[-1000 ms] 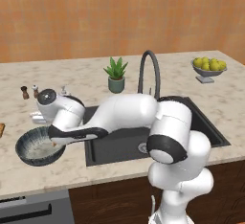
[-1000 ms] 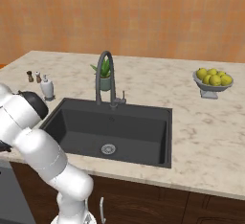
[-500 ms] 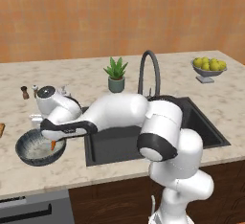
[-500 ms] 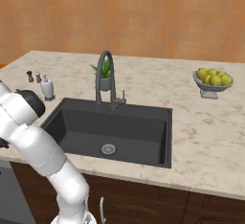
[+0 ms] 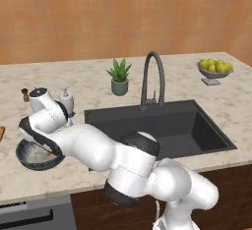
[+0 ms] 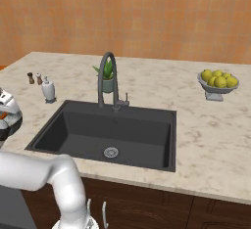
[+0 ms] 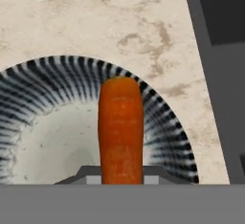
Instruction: Pick the carrot from the sink and place it in the bowl. Then pick the bowl and place it in the microwave. Then close the microwave door and press the start button.
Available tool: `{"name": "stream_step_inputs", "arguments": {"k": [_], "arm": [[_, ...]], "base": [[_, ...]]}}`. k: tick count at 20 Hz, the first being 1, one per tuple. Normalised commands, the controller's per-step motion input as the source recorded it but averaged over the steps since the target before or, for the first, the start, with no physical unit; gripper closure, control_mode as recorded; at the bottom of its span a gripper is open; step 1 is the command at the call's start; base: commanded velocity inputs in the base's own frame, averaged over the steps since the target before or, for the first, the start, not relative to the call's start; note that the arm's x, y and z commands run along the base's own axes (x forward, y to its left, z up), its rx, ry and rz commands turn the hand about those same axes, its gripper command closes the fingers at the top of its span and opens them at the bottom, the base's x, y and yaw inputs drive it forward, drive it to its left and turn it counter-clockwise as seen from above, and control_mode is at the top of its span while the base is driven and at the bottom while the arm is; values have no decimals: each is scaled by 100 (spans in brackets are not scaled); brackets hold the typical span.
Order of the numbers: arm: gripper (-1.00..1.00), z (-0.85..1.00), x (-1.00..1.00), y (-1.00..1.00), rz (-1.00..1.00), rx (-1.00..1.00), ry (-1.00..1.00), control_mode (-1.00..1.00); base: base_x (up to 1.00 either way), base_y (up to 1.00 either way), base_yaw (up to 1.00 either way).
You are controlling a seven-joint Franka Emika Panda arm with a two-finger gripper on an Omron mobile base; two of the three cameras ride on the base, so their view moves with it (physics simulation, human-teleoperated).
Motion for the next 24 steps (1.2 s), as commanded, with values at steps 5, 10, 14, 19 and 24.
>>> {"name": "stream_step_inputs", "arguments": {"k": [5,10,14,19,24], "arm": [[100,-35,-3,0,0,0,0,-100],[100,-39,-2,0,0,0,0,-100],[-100,-31,0,0,0,0,0,-100],[-100,-2,0,-1,0,0,-2,-100],[-100,19,-10,-34,0,6,-2,-100]], "base": [[0,0,0],[0,0,0],[0,0,0],[0,0,0],[0,0,0]]}}
